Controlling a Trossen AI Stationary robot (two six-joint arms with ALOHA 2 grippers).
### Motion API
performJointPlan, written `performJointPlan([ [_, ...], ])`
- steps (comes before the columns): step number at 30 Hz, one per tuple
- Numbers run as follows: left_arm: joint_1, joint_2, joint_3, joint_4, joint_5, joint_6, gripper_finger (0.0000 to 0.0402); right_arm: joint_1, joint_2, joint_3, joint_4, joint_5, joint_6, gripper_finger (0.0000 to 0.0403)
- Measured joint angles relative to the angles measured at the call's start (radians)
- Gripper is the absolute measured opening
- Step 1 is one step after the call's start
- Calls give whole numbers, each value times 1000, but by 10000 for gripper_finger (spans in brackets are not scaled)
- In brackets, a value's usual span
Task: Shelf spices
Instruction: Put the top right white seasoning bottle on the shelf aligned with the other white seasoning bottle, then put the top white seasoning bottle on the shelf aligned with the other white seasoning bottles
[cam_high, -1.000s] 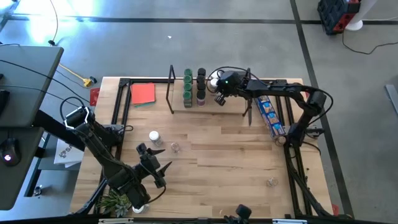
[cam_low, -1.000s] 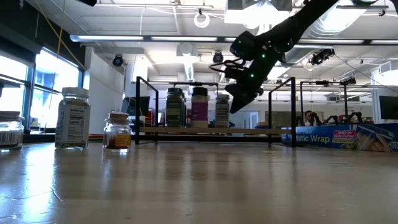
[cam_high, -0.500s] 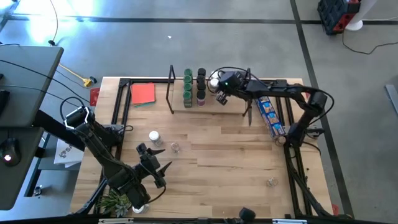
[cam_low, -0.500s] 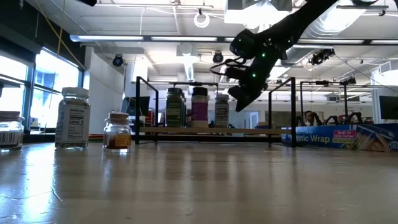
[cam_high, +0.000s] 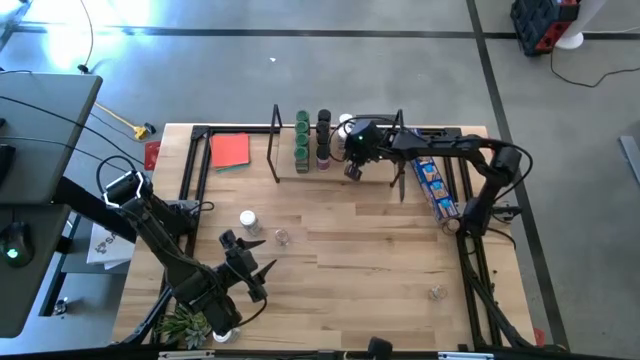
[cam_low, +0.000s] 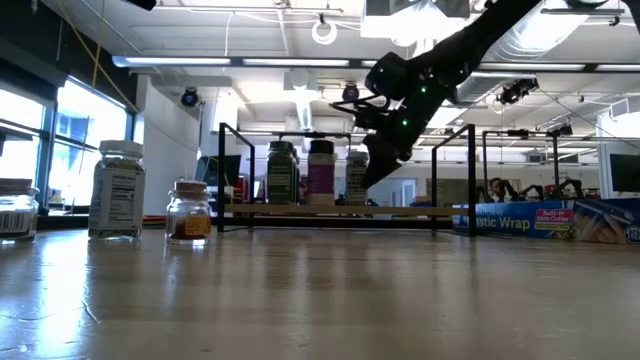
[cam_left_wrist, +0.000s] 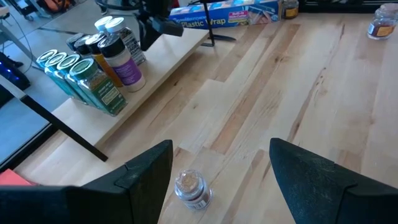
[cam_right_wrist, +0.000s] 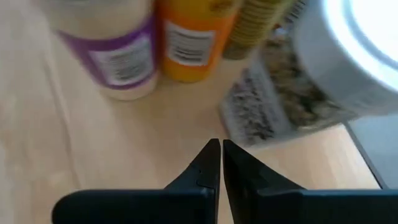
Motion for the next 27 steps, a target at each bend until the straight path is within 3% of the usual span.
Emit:
performJointPlan([
  [10,0,0,0,0,8,-3,262,-11,1,0,8,50,24,11],
  [16,0,0,0,0,29,-8,262,65,-36,-1,-73,58,77,11],
  [21,-5,-7,8,-12,131,4,262,264,-113,-1,-216,95,177,11],
  [24,14,-35,9,-20,227,13,262,448,-142,-1,-232,209,255,11],
  [27,48,-56,9,-25,375,120,262,645,-146,-1,-198,354,353,11],
])
